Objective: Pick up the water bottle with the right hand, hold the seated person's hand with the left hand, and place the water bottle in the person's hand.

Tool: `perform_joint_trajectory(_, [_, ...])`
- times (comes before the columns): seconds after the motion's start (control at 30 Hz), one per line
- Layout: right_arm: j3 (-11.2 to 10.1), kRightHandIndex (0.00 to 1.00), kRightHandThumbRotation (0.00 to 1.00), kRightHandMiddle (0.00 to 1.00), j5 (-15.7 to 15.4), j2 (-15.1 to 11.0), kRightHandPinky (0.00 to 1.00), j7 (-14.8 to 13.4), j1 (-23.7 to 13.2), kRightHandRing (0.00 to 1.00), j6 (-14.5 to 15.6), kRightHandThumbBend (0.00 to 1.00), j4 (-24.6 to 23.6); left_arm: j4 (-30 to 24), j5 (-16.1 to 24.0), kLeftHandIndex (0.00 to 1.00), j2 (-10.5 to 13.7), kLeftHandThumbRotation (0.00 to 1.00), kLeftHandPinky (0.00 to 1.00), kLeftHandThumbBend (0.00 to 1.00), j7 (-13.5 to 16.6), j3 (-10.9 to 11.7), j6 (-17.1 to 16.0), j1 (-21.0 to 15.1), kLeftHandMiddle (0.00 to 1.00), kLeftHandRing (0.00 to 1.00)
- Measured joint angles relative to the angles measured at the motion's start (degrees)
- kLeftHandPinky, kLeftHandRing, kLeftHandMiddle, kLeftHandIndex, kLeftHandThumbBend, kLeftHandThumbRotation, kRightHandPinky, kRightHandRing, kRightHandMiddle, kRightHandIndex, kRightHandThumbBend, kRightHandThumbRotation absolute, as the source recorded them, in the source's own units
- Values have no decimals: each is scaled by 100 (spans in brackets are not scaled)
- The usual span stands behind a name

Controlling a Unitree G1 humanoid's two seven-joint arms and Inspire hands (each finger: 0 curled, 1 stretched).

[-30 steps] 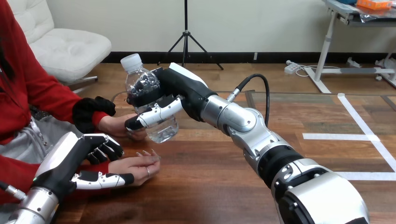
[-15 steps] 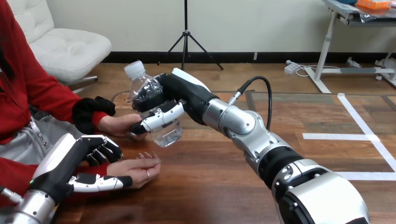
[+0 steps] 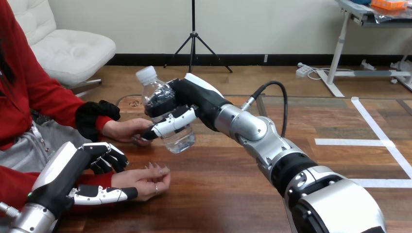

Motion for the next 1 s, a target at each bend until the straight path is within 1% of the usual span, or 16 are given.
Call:
perform_joint_trajectory(0.3, [-4, 46, 0, 41, -5, -48, 27, -65, 95, 33, 19, 91, 0, -44, -139, 54, 0, 33, 41, 94, -141, 69, -115, 78, 54, 47])
perform_joint_trajectory(0.57, [-28, 45, 0, 40, 3, -49, 26, -74, 224, 32, 34, 93, 1, -85, -155, 54, -6, 34, 41, 95, -253, 113, -154, 133, 53, 46])
perform_joint_trajectory(1.0, [-41, 45, 0, 41, 17, 12, 28, -128, 517, 33, 61, 92, 12, -293, -156, 53, -7, 35, 40, 95, -281, 198, -153, 274, 52, 45])
